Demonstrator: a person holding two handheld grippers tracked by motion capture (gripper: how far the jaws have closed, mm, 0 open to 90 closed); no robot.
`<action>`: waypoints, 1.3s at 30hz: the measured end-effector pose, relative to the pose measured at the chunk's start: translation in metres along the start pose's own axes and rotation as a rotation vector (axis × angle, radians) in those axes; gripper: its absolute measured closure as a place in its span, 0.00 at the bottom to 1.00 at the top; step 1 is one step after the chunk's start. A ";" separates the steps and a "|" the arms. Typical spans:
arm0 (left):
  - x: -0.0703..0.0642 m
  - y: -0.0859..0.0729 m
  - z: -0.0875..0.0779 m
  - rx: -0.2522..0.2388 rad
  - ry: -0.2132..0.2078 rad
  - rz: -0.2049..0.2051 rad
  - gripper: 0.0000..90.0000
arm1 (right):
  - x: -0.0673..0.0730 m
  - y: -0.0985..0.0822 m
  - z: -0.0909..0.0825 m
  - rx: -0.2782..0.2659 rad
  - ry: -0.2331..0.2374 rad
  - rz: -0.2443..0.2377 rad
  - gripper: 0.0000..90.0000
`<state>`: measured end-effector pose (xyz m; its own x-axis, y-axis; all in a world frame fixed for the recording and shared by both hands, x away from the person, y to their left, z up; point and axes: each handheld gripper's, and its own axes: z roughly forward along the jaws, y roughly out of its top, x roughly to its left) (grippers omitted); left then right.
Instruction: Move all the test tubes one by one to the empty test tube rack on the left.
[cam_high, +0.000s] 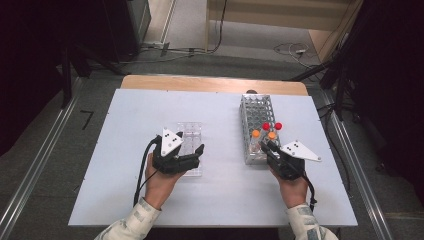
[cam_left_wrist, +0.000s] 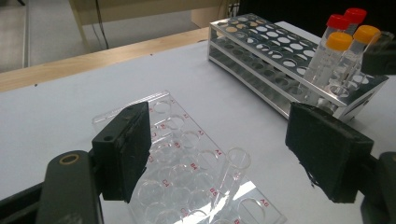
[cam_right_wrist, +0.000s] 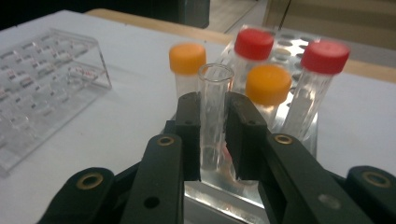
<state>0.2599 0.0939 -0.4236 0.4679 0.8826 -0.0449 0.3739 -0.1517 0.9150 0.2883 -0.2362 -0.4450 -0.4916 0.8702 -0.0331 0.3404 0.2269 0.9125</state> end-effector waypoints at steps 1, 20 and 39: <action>0.000 0.000 0.000 0.002 0.001 0.002 0.26 | 0.000 0.003 -0.003 -0.015 0.000 0.002 0.81; -0.001 0.002 -0.003 -0.016 -0.001 -0.003 0.26 | 0.013 0.026 -0.029 -0.098 0.049 -0.005 0.81; -0.009 0.004 -0.006 -0.022 -0.031 0.006 0.27 | 0.066 0.014 -0.011 -0.028 0.199 -0.086 0.81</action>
<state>0.2529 0.0882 -0.4172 0.4946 0.8676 -0.0512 0.3533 -0.1469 0.9239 0.2514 -0.1805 -0.4303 -0.6677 0.7437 -0.0328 0.2691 0.2823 0.9208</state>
